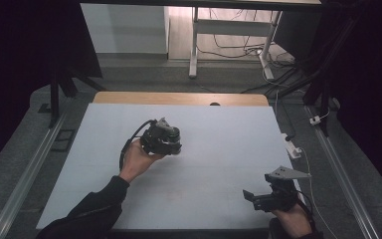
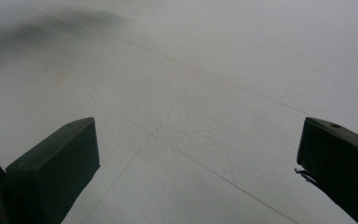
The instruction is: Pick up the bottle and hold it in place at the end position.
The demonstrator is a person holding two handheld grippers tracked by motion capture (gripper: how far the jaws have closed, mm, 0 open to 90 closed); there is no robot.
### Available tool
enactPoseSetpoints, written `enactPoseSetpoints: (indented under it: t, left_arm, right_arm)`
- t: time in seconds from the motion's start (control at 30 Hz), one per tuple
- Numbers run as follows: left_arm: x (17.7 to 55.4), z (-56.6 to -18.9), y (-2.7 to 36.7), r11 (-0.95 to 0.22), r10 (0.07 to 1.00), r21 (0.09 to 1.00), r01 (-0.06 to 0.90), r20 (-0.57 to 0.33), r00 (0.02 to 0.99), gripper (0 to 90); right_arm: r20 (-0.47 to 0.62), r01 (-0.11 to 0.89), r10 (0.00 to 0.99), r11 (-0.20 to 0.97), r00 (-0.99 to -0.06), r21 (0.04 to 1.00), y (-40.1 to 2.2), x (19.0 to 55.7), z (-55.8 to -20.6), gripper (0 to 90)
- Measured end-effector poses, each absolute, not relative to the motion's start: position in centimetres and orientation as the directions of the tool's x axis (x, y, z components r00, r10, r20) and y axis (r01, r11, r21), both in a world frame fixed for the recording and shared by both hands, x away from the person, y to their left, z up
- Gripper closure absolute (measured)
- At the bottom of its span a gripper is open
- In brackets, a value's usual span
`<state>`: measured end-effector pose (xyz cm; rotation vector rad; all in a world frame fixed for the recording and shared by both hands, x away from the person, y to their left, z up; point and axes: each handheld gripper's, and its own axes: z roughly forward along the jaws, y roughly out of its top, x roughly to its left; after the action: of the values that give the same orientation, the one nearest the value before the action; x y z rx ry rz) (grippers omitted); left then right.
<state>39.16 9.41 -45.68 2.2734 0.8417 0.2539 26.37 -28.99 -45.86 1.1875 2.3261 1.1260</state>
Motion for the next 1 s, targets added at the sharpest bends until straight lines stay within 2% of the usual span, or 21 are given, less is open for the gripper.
enactPoseSetpoints:
  t: [0.77,1.0]
  left_arm:
    - [42.2,-49.0,8.2,-0.534,0.664,0.649,0.542,-0.075,0.744,53.5]
    - [42.1,-49.8,7.5,-0.564,0.644,0.641,0.521,-0.053,0.763,53.5]
  right_arm:
    - [0.077,0.557,0.792,0.353,-0.606,0.752,-29.1,26.2,-45.9,0.0]
    - [0.080,0.559,0.788,0.357,-0.611,0.748,-29.0,26.2,-45.9,0.0]
